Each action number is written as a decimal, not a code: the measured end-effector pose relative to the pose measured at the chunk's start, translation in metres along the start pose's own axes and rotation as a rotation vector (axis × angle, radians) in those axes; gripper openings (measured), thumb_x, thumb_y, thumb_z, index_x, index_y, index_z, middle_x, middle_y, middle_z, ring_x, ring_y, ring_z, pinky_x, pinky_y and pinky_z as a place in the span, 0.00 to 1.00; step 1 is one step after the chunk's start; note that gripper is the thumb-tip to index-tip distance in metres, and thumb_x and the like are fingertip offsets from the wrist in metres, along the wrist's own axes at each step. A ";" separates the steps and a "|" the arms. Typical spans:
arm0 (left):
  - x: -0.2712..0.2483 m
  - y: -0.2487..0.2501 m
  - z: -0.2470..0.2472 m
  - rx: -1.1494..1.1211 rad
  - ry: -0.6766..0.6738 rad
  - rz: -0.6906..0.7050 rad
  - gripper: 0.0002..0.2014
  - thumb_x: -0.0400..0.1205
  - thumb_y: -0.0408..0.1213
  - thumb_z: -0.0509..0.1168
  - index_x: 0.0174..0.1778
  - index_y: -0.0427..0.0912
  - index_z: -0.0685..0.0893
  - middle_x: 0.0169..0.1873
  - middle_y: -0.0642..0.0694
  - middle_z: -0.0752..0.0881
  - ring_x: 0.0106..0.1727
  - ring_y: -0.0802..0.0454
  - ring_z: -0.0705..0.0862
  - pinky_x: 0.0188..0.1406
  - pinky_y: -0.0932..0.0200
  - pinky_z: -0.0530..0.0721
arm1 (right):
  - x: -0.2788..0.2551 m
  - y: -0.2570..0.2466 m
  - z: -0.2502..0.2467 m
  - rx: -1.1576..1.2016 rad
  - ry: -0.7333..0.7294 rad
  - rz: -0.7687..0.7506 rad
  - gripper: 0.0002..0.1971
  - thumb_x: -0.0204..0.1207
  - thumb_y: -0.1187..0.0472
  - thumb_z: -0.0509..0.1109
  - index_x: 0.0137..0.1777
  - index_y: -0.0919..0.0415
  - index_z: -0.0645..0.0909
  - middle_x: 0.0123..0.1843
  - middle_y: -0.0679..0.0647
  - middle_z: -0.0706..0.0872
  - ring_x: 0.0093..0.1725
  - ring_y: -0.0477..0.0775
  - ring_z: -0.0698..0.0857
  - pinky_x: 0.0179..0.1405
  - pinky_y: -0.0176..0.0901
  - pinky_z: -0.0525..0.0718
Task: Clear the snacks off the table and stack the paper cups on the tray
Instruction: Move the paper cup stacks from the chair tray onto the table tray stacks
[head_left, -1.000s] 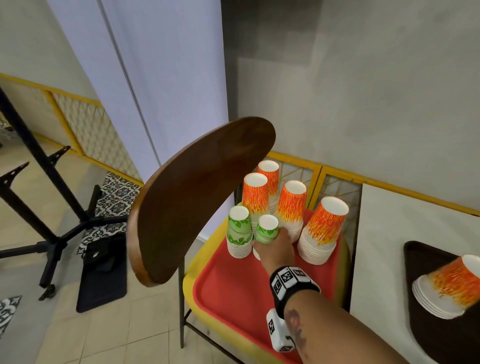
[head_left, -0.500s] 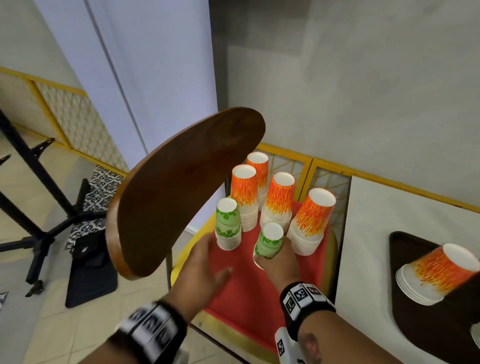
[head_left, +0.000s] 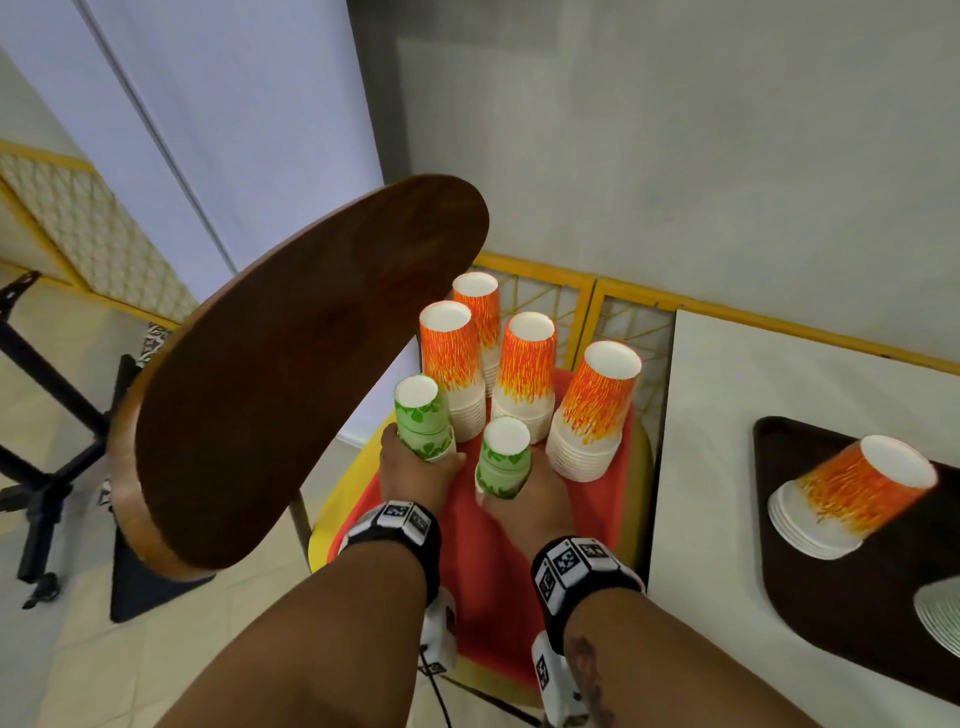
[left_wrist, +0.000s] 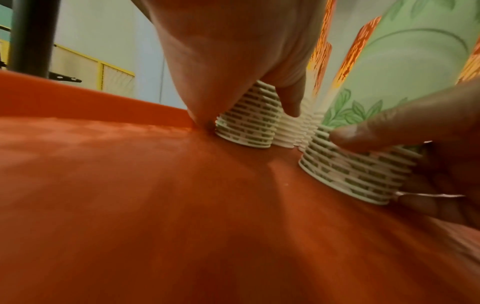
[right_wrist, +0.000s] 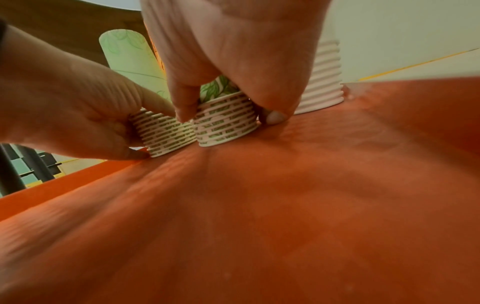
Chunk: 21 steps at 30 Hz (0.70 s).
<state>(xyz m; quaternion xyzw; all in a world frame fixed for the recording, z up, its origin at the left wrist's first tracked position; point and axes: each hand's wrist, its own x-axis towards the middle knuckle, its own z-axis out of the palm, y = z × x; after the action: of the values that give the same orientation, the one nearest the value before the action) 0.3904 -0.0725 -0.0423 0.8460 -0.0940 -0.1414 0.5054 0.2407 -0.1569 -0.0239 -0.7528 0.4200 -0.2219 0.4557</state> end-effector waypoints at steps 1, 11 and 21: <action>0.003 -0.005 0.004 0.016 0.006 0.005 0.36 0.49 0.57 0.79 0.52 0.47 0.83 0.43 0.50 0.90 0.44 0.48 0.91 0.43 0.44 0.92 | 0.000 0.000 0.001 -0.004 0.004 -0.003 0.31 0.53 0.50 0.86 0.57 0.53 0.81 0.53 0.48 0.91 0.53 0.52 0.90 0.55 0.49 0.87; -0.019 0.006 0.002 -0.037 -0.018 -0.011 0.41 0.50 0.56 0.80 0.61 0.48 0.80 0.53 0.47 0.87 0.54 0.44 0.88 0.54 0.43 0.89 | -0.001 0.000 -0.001 -0.054 -0.012 0.007 0.35 0.51 0.44 0.83 0.60 0.53 0.77 0.54 0.49 0.88 0.55 0.53 0.87 0.57 0.51 0.86; -0.082 0.063 -0.020 -0.135 -0.109 0.096 0.21 0.71 0.26 0.79 0.36 0.52 0.73 0.32 0.54 0.81 0.32 0.60 0.81 0.35 0.61 0.78 | -0.030 -0.011 -0.043 0.002 -0.039 -0.005 0.36 0.53 0.42 0.82 0.62 0.46 0.73 0.56 0.43 0.85 0.56 0.46 0.87 0.58 0.49 0.87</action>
<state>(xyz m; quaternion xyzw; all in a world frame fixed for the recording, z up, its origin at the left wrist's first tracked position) 0.3194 -0.0606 0.0343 0.7958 -0.1518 -0.1687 0.5615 0.1978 -0.1505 0.0080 -0.7576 0.4090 -0.2086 0.4639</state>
